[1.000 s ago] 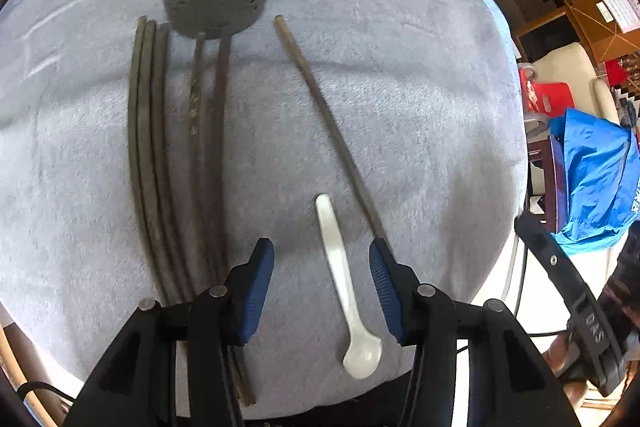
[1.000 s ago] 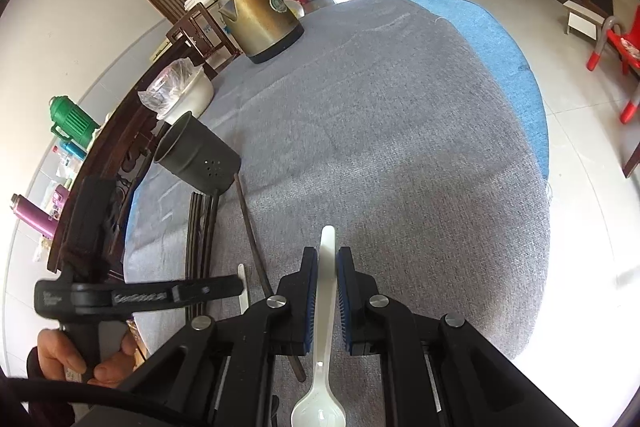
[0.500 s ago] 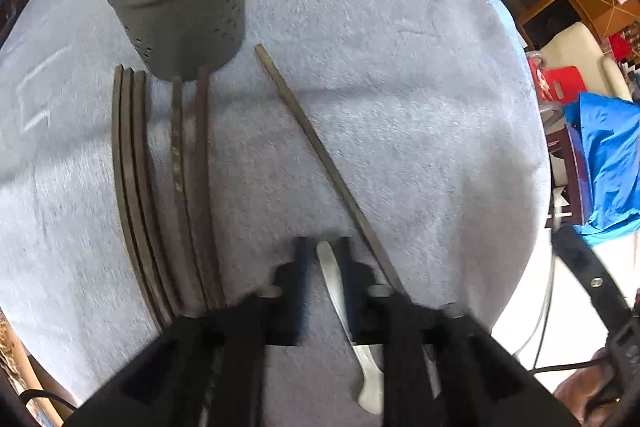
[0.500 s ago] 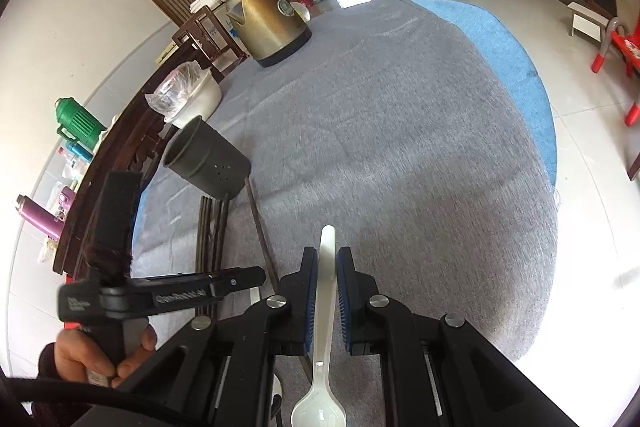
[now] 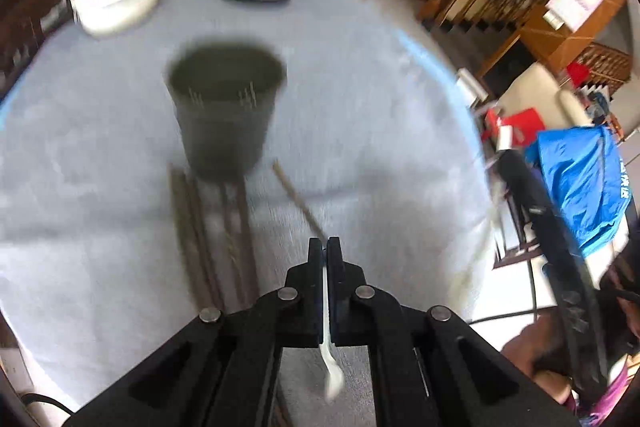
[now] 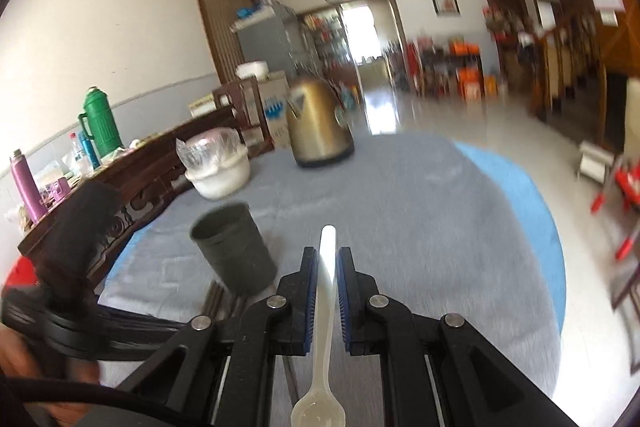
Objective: Organize utensils
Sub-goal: 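Lift both spoons and drop them into the dark grey cup, opening both tools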
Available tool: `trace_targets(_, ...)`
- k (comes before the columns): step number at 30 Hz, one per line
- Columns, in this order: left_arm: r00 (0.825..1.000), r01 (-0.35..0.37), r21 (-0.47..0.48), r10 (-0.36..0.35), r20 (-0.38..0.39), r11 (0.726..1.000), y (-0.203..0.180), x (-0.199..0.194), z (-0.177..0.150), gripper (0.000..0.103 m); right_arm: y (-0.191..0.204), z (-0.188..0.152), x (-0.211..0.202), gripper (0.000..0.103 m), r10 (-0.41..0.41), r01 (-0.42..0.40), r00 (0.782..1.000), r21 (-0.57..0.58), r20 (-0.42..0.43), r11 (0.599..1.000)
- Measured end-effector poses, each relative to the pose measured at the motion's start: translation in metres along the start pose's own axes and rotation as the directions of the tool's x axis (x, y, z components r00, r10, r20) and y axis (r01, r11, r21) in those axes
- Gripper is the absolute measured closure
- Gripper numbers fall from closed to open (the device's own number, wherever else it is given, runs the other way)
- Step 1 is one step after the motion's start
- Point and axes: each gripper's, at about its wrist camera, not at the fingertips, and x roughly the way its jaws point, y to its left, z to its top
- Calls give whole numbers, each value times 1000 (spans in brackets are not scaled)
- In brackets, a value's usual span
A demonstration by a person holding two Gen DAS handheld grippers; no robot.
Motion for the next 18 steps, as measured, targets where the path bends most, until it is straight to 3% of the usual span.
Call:
trace_targets(5,986,2,15,-4,168,1000,18,-62,12,101,15,33,13,92,66,-70,992,34,108,997)
trace_targets(13,928,-29,20,20,371,999,39,-150,69,101,54,92,71,92,134,-156,967,87,216,984)
trace_targets(16,898,-43,13,33,438,999,45,-162,85,101,67,105,97,92,159,-188,961,116,224,975)
trace_targets(18,892,-30,-6,30,452,1000,50,-151,94,101,75,107,113,92,159,-190,963,125,218,974)
